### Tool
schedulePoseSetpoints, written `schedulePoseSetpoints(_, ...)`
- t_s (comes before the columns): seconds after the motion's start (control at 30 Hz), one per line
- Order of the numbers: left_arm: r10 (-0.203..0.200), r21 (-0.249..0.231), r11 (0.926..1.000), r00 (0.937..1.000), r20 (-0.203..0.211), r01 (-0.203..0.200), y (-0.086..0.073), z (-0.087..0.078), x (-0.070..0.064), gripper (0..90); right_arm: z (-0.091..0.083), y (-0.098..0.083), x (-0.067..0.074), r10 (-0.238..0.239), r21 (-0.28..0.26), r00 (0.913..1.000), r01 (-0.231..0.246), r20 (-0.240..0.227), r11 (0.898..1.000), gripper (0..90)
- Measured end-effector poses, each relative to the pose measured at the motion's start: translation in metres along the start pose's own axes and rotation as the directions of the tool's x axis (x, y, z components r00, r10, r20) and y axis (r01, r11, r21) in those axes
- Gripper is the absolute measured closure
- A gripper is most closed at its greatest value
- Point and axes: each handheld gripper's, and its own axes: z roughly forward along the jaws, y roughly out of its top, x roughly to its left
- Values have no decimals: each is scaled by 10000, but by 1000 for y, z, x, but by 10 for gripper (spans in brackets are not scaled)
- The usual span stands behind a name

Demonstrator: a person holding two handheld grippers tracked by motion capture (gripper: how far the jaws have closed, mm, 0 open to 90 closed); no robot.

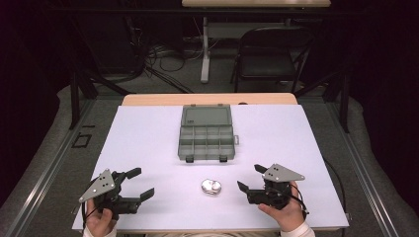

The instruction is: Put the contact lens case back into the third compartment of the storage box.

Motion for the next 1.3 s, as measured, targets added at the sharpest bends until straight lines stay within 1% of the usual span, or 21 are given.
schedulePoseSetpoints(0.07,15,58,10000,10000,-5,-15,0,0,-1,159,1,0,1,-51,35,10000,51,-59,10000,219)
schedulePoseSetpoints(0.1,9,57,10000,10000,-36,-8,0,0,-1,158,2,1,2,-197,107,9998,198,-100,9997,229)
schedulePoseSetpoints(0.13,5,81,10000,10000,-18,-5,-1,0,-1,158,4,3,2,-220,269,9992,229,-334,9994,232)
schedulePoseSetpoints(0.27,2,129,9999,10000,-57,-2,-1,0,-2,159,7,5,4,-335,375,9983,353,-473,9987,264)
schedulePoseSetpoints(0.47,6,207,9998,10000,-88,-4,-2,0,-2,158,14,12,5,-242,671,9956,304,-908,9973,254)
schedulePoseSetpoints(0.67,16,231,9997,10000,-77,-15,-2,0,-2,158,19,20,4,-301,801,9939,387,-1061,9960,238)
schedulePoseSetpoints(0.77,11,256,9997,10000,-95,-8,-2,0,-2,158,23,26,5,-381,962,9915,503,-1240,9941,231)
schedulePoseSetpoints(0.87,9,238,9997,10000,-88,-7,-2,1,-2,158,27,31,8,-521,1025,9904,655,-1283,9926,221)
schedulePoseSetpoints(0.93,7,236,9997,10000,-99,-4,-2,1,-2,159,31,34,10,-541,1108,9883,703,-1429,9914,209)
schedulePoseSetpoints(1.0,2,237,9997,9999,-101,1,-2,1,-2,158,38,37,12,-662,1249,9855,863,-1564,9884,206)
schedulePoseSetpoints(1.17,14,252,9997,10000,-95,-12,-2,1,-2,158,46,40,16,-846,1417,9818,1093,-1699,9839,219)
schedulePoseSetpoints(1.3,18,271,9996,9999,-120,-15,-2,0,-2,159,50,41,16,-848,1486,9797,1126,-1818,9825,224)
